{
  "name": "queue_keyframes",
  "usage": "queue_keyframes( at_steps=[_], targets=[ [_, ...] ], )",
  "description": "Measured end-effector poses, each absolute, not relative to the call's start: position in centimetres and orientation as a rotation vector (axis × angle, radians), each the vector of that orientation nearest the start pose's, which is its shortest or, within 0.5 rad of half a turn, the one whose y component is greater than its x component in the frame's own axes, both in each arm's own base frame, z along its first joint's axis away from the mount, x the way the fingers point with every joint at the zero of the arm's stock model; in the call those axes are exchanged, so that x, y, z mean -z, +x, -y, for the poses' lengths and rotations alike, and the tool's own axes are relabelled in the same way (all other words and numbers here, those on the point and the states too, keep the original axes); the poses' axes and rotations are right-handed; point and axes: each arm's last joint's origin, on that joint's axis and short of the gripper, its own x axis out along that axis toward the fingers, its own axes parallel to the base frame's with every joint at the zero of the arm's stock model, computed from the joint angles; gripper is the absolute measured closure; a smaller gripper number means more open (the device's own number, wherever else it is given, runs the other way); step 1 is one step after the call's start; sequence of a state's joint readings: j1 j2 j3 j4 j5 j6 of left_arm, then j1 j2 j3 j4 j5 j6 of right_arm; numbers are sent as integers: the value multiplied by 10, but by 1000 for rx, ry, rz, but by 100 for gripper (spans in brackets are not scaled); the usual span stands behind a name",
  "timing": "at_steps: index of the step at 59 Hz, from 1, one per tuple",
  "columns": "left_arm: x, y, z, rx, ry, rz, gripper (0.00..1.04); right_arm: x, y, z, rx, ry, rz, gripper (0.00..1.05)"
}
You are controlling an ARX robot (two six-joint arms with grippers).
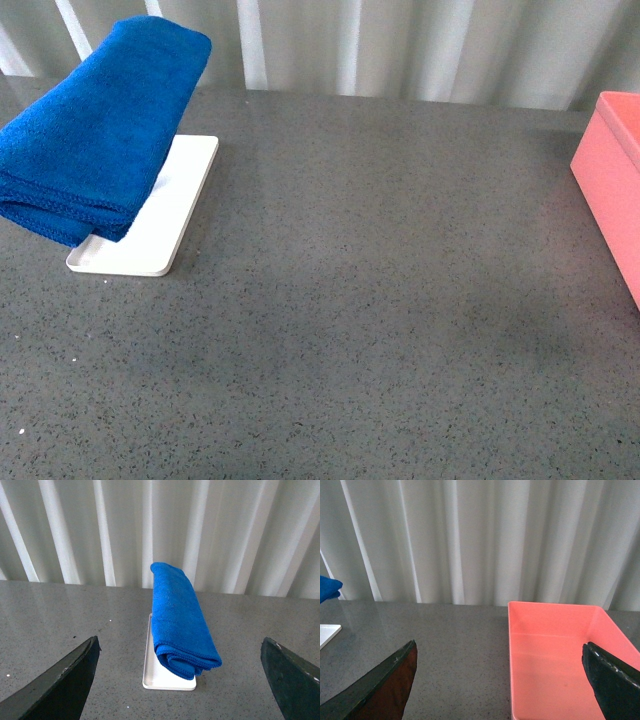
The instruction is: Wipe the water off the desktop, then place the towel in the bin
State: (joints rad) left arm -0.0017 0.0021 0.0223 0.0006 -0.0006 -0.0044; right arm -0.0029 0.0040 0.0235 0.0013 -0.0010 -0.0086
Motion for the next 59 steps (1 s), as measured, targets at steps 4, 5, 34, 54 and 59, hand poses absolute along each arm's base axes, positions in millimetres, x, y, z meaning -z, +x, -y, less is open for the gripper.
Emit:
queue_keyframes(
  at_steps=[4, 5, 34, 54, 59],
  targets=[
    [-171, 96, 0, 1, -4, 21, 7, -171, 96, 0, 2, -9, 21, 7],
    [-171, 96, 0, 1, -4, 21, 7, -171, 96, 0, 2, -9, 21, 7],
    [-213, 165, -7, -113, -341, -211, 7, -171, 96, 0, 2, -8, 20, 7],
    [-230, 312, 14, 88, 17, -419, 7, -171, 96, 0, 2, -8, 21, 7],
    [-232, 346, 19, 150, 83, -469, 7, -171, 96, 0, 2, -8, 21, 7]
  ],
)
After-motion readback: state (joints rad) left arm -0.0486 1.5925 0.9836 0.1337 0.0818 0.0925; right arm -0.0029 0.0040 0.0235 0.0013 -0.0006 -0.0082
